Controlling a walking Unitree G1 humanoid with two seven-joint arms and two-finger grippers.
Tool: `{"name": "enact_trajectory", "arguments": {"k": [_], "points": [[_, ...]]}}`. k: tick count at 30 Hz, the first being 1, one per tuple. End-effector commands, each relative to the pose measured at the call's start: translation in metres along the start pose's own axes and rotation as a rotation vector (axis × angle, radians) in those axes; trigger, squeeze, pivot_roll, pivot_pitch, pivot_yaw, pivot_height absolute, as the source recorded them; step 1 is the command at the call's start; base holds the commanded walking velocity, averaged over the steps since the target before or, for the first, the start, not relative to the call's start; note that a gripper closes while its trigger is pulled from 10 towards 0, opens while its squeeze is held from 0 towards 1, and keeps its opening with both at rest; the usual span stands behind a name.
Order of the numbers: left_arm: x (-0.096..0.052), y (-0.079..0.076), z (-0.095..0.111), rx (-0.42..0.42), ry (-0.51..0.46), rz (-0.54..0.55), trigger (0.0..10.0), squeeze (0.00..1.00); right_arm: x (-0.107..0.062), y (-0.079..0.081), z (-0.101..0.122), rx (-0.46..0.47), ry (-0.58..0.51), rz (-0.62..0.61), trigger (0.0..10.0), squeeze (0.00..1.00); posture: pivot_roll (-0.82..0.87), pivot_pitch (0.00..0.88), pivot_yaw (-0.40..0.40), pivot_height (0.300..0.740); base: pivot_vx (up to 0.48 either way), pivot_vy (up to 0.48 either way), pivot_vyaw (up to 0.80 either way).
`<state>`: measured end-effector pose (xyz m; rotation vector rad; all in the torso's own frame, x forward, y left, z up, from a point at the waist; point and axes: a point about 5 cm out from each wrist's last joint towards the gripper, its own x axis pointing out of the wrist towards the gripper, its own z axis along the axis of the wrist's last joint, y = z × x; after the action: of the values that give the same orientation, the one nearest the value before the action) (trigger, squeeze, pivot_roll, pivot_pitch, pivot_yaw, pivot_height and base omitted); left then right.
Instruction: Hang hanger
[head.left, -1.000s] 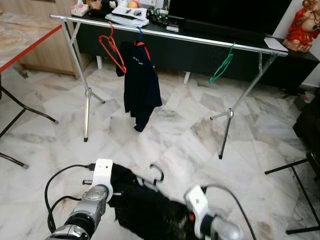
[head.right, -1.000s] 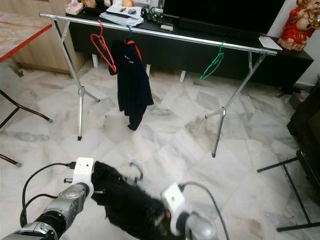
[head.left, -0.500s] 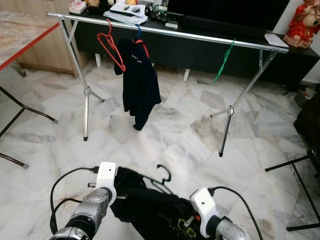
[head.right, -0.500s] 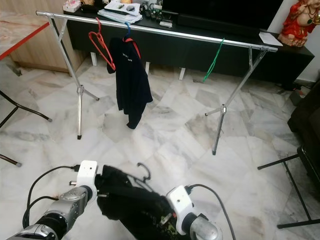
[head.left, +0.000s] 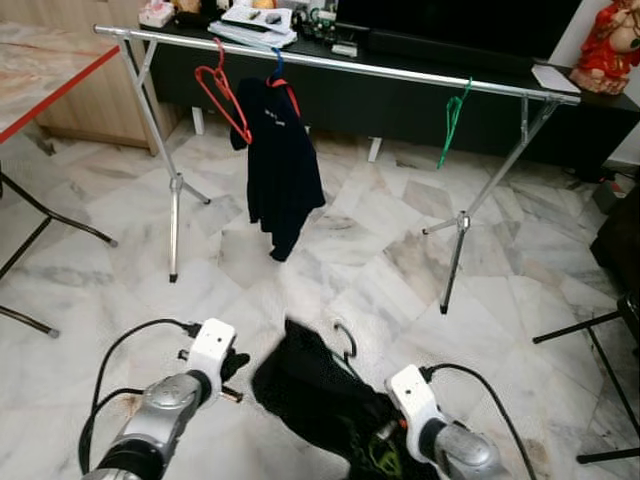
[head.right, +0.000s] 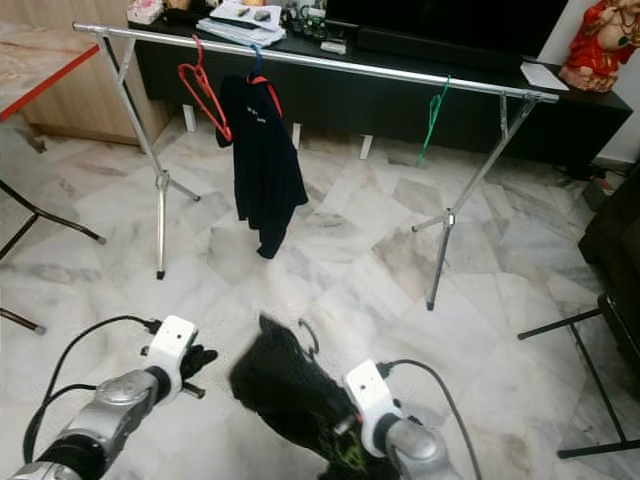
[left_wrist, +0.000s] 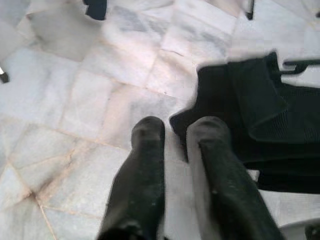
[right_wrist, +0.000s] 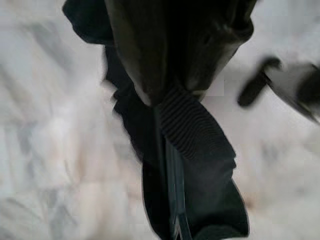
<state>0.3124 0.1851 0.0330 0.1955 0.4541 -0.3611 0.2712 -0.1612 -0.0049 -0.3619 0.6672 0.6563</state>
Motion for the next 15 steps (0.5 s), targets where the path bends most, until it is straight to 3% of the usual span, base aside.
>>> {"name": "enact_trajectory", "arguments": {"k": [1, 3, 7, 8, 10, 11, 15], "points": [[0.001, -0.01, 0.001, 0.036, -0.007, -0.073, 10.0, 1.0, -0.001, -0.003, -0.009, -0.069, 0.08, 0.031, 10.0, 0.0, 0.02, 0.115, -0.102, 0.74, 0.0, 0.0, 0.0], [0.001, -0.011, 0.001, 0.042, -0.006, -0.08, 10.0, 1.0, 0.0, -0.003, -0.009, -0.073, 0.087, 0.037, 10.0, 0.0, 0.02, 0.113, -0.102, 0.74, 0.0, 0.0, 0.0], [-0.001, -0.011, 0.002, 0.097, -0.011, -0.111, 10.0, 1.0, -0.001, -0.007, -0.009, -0.198, 0.155, 0.107, 10.0, 0.0, 0.02, 0.106, -0.101, 0.74, 0.0, 0.0, 0.0], [-0.003, -0.009, 0.004, 0.118, -0.02, -0.127, 10.0, 1.0, -0.003, -0.01, -0.009, -0.279, 0.204, 0.163, 10.0, 0.0, 0.03, 0.106, -0.105, 0.74, 0.0, 0.0, 0.0], [-0.004, -0.008, 0.006, 0.129, -0.028, -0.14, 10.0, 1.0, -0.004, -0.013, -0.008, -0.316, 0.225, 0.184, 10.0, 0.0, 0.03, 0.107, -0.106, 0.74, 0.0, 0.0, 0.0], [-0.008, -0.007, 0.009, 0.151, -0.044, -0.191, 10.0, 1.0, -0.007, -0.021, -0.001, -0.377, 0.251, 0.217, 10.0, 0.0, 0.04, 0.108, -0.112, 0.74, 0.0, 0.0, 0.0], [-0.014, -0.01, 0.011, 0.201, -0.051, -0.291, 10.0, 1.0, -0.008, -0.033, 0.014, -0.444, 0.264, 0.248, 10.0, 0.0, 0.05, 0.108, -0.128, 0.74, 0.0, 0.0, 0.0]]}}
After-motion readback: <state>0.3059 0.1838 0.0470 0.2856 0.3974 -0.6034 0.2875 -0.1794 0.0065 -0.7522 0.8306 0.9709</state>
